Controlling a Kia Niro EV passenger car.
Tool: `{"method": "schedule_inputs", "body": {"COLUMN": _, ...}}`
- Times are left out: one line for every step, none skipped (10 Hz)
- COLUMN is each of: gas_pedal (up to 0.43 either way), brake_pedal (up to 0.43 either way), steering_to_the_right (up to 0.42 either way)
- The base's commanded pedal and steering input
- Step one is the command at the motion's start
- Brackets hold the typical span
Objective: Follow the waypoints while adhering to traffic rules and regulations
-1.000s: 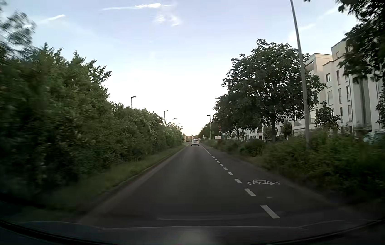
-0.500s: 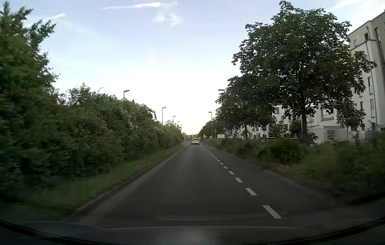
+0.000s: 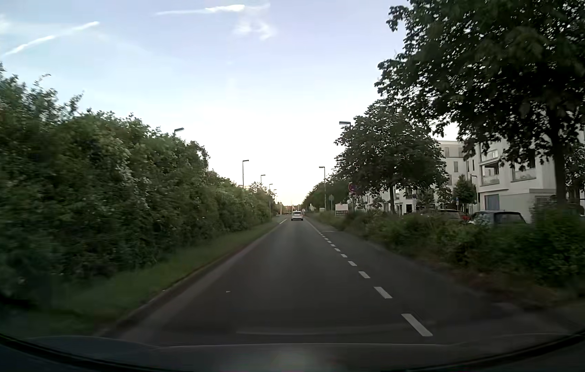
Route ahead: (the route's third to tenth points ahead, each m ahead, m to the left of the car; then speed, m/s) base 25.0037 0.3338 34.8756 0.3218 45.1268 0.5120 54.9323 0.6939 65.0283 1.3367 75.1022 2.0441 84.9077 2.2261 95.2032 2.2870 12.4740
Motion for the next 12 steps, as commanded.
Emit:
{"method": "schedule_inputs", "body": {"gas_pedal": 0.087, "brake_pedal": 0.000, "steering_to_the_right": -0.001}}
{"method": "schedule_inputs", "body": {"gas_pedal": 0.087, "brake_pedal": 0.000, "steering_to_the_right": -0.001}}
{"method": "schedule_inputs", "body": {"gas_pedal": 0.087, "brake_pedal": 0.000, "steering_to_the_right": -0.001}}
{"method": "schedule_inputs", "body": {"gas_pedal": 0.087, "brake_pedal": 0.000, "steering_to_the_right": -0.001}}
{"method": "schedule_inputs", "body": {"gas_pedal": 0.079, "brake_pedal": 0.000, "steering_to_the_right": -0.001}}
{"method": "schedule_inputs", "body": {"gas_pedal": 0.079, "brake_pedal": 0.000, "steering_to_the_right": -0.001}}
{"method": "schedule_inputs", "body": {"gas_pedal": 0.079, "brake_pedal": 0.000, "steering_to_the_right": -0.001}}
{"method": "schedule_inputs", "body": {"gas_pedal": 0.067, "brake_pedal": 0.000, "steering_to_the_right": -0.001}}
{"method": "schedule_inputs", "body": {"gas_pedal": 0.059, "brake_pedal": 0.000, "steering_to_the_right": -0.001}}
{"method": "schedule_inputs", "body": {"gas_pedal": 0.059, "brake_pedal": 0.000, "steering_to_the_right": -0.001}}
{"method": "schedule_inputs", "body": {"gas_pedal": 0.047, "brake_pedal": 0.000, "steering_to_the_right": -0.001}}
{"method": "schedule_inputs", "body": {"gas_pedal": 0.047, "brake_pedal": 0.000, "steering_to_the_right": -0.001}}
